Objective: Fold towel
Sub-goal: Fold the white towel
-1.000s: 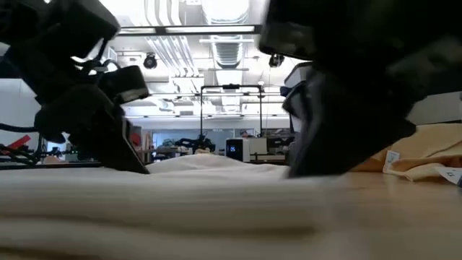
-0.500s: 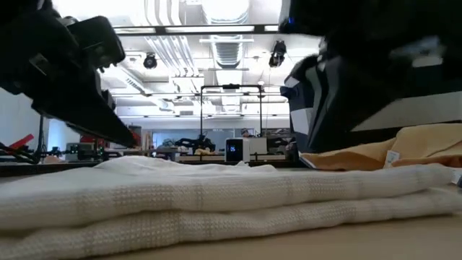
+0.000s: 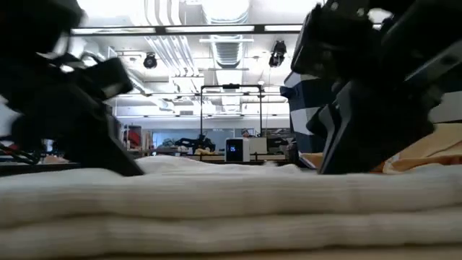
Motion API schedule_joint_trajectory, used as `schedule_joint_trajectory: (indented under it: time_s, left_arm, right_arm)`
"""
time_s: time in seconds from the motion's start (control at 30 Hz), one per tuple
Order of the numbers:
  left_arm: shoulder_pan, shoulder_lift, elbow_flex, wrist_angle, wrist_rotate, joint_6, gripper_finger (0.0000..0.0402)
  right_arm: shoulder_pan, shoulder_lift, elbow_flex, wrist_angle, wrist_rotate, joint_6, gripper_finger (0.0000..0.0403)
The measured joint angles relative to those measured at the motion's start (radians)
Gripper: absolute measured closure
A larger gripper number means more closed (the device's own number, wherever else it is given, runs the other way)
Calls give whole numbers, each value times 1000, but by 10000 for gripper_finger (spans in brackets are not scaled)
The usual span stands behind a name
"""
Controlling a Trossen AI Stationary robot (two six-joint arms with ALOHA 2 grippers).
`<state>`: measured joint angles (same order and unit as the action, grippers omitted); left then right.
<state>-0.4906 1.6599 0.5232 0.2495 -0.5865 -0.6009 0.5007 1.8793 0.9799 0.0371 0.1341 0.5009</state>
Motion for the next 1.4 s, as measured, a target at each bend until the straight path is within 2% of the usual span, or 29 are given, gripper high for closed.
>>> schedule_joint_trajectory:
  time_s: [0.1,0.17,0.27,0.33,0.4,0.47,0.6,0.7,0.77,0.87,0.93,1.03,1.13,1.23,1.3,1.4]
  left_arm:
    - [76,8,6,21,14,99,315]
    - [108,-14,17,13,78,125,315]
    - [105,-68,24,10,202,139,315]
    - [75,-104,24,9,240,118,315]
    - [22,-120,24,12,242,92,315]
    - [-38,-123,25,12,233,63,315]
    - [-145,-102,27,53,151,-3,315]
    - [-181,-59,29,109,105,-30,315]
    - [-183,-19,43,128,113,-49,315]
    - [-182,38,67,121,180,-78,315]
    - [-182,71,84,114,232,-102,315]
    - [-181,95,117,65,253,-162,315]
    - [-179,77,133,25,284,-182,315]
    - [-172,16,145,-23,309,-124,315]
    - [-155,-47,157,-52,287,-80,315]
    - [-129,-147,127,-114,196,-14,315]
  right_arm:
    - [0,-28,32,-1,40,-51,390]
    - [9,-57,45,22,96,-72,390]
    - [46,-60,36,120,147,-109,390]
    - [78,-49,18,196,182,-128,390]
    - [102,-18,15,282,220,-133,390]
    - [115,20,9,296,257,-118,390]
    - [142,106,9,353,259,-56,390]
    - [151,161,10,358,259,-3,390]
    - [150,176,12,369,258,12,390]
    - [150,169,12,356,258,4,390]
    - [150,145,10,330,254,-8,390]
    - [150,93,8,320,256,-49,390]
    - [150,42,9,314,282,-79,390]
    - [139,10,3,301,329,-131,390]
    - [114,-6,-10,302,348,-158,390]
    - [55,-13,-42,310,357,-162,390]
